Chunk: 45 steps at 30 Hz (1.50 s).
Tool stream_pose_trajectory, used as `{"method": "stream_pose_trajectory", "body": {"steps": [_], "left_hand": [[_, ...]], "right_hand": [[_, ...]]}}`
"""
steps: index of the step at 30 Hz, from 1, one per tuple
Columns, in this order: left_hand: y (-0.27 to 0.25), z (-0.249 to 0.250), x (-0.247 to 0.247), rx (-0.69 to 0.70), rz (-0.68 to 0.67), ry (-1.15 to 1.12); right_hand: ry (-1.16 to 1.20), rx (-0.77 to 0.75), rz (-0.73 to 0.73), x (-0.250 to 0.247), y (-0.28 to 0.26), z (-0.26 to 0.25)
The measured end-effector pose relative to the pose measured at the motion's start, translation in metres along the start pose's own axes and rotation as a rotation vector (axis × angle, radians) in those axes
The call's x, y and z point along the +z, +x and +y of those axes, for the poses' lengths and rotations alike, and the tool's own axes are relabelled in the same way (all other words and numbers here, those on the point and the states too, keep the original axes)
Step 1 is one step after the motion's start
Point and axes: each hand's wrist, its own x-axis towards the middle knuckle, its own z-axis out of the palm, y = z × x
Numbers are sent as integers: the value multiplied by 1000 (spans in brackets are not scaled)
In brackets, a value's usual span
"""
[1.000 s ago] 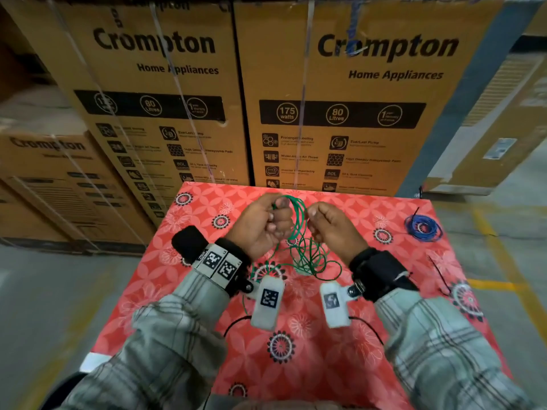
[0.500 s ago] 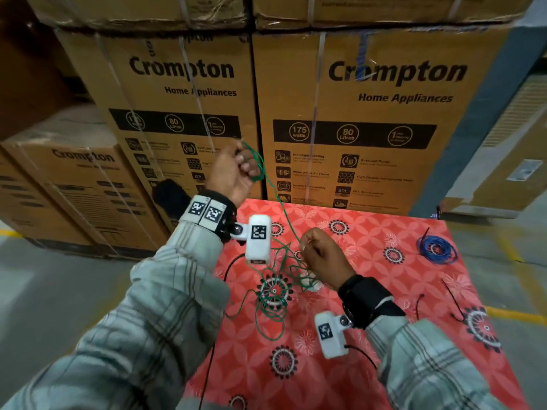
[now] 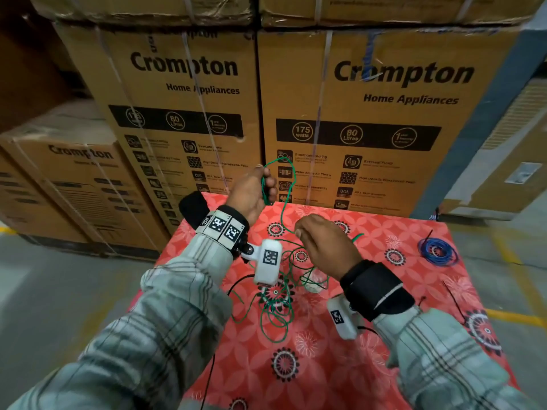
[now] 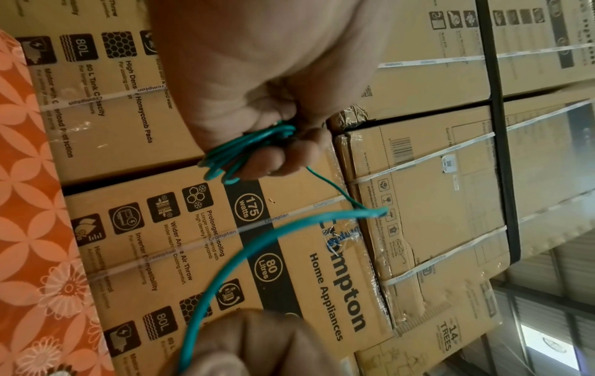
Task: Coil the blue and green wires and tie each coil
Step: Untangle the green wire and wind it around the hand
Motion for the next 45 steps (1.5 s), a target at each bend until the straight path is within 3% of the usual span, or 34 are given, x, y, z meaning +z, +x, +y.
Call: {"method": "stream_pose_trajectory", "body": {"steps": [5, 9, 11, 13, 15, 20, 27, 30, 35, 39, 45], "left_hand": [[0, -6, -4, -10, -30, 123], [-2, -17, -6, -30, -80, 207], [-1, -19, -4, -29, -79, 211], [1, -15, -5, -28, -52, 180], [6, -4, -12, -1, 10, 107], [17, 28, -27, 160, 213, -198], [3, 24, -24, 50, -23, -256], [-5, 20, -11, 7, -108, -275], [-11, 19, 2, 6, -146, -177], [-12, 9, 2, 8, -64, -59], [-25, -14, 7, 45, -100, 62]], "right_hand": [[162, 271, 18, 6, 2, 12], [821, 601, 93, 0, 17, 1], [1168, 658, 97, -8, 23, -8], [1295, 651, 74, -15, 24, -12], [1211, 630, 111, -18, 23, -12], [690, 496, 318, -6, 20, 8], [478, 614, 515, 11, 15, 40], [243, 530, 428, 19, 17, 45], [-145, 202, 163, 27, 14, 21], [-173, -21, 161, 12, 17, -3], [-152, -165, 203, -18, 31, -20]]}}
